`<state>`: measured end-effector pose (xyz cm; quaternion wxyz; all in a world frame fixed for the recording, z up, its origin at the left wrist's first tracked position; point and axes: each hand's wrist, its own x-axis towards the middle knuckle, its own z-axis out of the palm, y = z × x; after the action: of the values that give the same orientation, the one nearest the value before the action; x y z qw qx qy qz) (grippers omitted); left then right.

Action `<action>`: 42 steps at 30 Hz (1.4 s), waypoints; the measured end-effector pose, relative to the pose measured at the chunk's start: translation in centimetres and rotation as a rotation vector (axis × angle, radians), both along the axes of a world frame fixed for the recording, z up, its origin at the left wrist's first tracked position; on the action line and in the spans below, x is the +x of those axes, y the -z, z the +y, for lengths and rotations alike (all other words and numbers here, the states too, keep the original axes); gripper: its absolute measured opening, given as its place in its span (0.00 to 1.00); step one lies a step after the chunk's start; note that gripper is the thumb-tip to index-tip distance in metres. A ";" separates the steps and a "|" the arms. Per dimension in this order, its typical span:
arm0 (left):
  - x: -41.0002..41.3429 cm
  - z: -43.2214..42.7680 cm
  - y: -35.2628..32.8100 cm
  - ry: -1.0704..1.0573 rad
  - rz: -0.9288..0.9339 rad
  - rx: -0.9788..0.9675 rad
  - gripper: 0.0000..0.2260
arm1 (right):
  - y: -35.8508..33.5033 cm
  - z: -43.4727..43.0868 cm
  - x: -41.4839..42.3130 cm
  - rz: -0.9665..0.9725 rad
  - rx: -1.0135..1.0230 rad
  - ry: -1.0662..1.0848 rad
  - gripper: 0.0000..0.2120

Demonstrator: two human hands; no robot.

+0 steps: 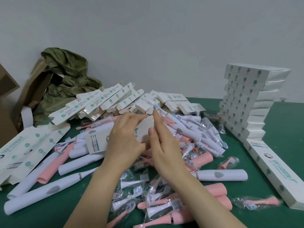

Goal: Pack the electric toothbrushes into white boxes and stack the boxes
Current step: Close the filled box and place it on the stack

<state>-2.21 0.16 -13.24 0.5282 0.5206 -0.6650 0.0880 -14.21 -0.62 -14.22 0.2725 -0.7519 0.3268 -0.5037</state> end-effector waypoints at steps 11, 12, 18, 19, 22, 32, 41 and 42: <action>0.3 -0.5 0.4 -0.090 -0.340 0.045 0.30 | -0.8 -1.1 -1.2 -0.090 0.099 0.023 0.25; 0.6 -0.4 0.2 -0.127 -0.391 0.044 0.31 | -1.1 -1.1 -1.6 -0.090 0.098 0.014 0.26; 0.8 0.6 0.3 -0.083 -0.432 -0.049 0.27 | -1.6 -0.5 -3.7 0.313 -0.177 0.076 0.28; 0.9 0.7 0.4 -0.063 -0.458 -0.056 0.27 | -1.6 -0.4 -4.1 0.430 -0.232 0.117 0.29; 0.2 0.4 0.3 0.020 -0.559 -0.065 0.30 | -1.6 0.1 -5.6 0.626 -0.328 0.306 0.28; -0.7 -0.9 2.0 0.071 -0.374 0.070 0.22 | -0.1 3.3 -15.4 0.002 -0.007 0.766 0.16; -0.6 -1.5 3.6 0.139 -0.223 0.387 0.12 | 2.9 5.5 -23.0 -0.065 0.118 1.214 0.20; -0.5 -1.5 3.7 0.139 -0.216 0.392 0.11 | 3.2 5.3 -23.2 -0.014 0.164 1.221 0.22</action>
<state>-2.73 -1.39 -16.89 0.3475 0.5535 -0.7565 -0.0243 -37.42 4.69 -17.38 -0.0060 -0.4023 0.7343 -0.5468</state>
